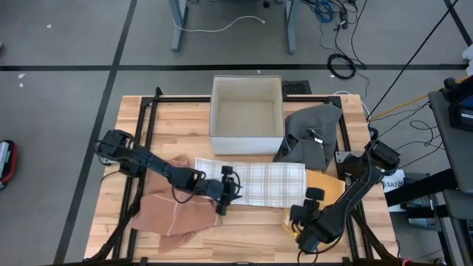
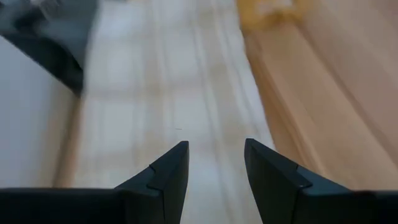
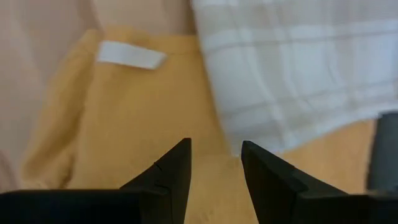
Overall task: Fold towel
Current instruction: Fold the white patterned towel
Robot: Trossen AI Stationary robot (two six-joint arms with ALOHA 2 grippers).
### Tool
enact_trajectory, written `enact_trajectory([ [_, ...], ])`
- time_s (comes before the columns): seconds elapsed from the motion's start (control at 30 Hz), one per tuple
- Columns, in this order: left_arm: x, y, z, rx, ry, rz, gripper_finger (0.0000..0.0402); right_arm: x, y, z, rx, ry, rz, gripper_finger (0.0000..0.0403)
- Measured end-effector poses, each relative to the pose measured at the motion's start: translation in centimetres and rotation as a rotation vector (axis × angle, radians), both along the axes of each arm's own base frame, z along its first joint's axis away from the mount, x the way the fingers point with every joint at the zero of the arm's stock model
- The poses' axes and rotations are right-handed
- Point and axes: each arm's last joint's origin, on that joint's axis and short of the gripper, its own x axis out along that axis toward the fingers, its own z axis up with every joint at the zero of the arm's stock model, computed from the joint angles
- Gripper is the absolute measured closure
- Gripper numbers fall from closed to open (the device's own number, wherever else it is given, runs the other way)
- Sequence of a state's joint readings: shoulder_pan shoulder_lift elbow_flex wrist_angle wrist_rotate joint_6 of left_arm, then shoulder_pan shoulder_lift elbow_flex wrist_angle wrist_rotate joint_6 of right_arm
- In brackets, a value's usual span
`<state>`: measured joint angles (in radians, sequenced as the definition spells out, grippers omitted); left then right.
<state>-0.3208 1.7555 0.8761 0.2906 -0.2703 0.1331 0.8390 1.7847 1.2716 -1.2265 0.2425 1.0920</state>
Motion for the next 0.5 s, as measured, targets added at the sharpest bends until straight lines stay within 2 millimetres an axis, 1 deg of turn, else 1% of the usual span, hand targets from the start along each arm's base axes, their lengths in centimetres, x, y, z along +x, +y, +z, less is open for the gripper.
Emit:
enact_trajectory([
  [0.1, 1.3, 0.7, -0.4, -0.029, -0.100, 0.023, 0.0239, -0.2, -0.1, 0.1, -0.032, -0.010, -0.005, 0.0273],
  [0.2, 2.3, 1.6, -1.5, -0.069, -0.134, 0.003, 0.0239, -0.1, 0.0, 0.0, -0.030, -0.019, 0.013, 0.0273],
  [0.37, 3.4, 2.5, -3.2, -0.119, -0.138, 0.007, 0.0239, -0.2, 0.0, 0.1, -0.041, -0.018, 0.023, 0.0273],
  [0.5, 4.5, 2.5, -4.1, -0.123, -0.128, 0.003, 0.0239, -0.2, -0.2, -0.2, -0.044, -0.016, 0.027, 0.0275],
])
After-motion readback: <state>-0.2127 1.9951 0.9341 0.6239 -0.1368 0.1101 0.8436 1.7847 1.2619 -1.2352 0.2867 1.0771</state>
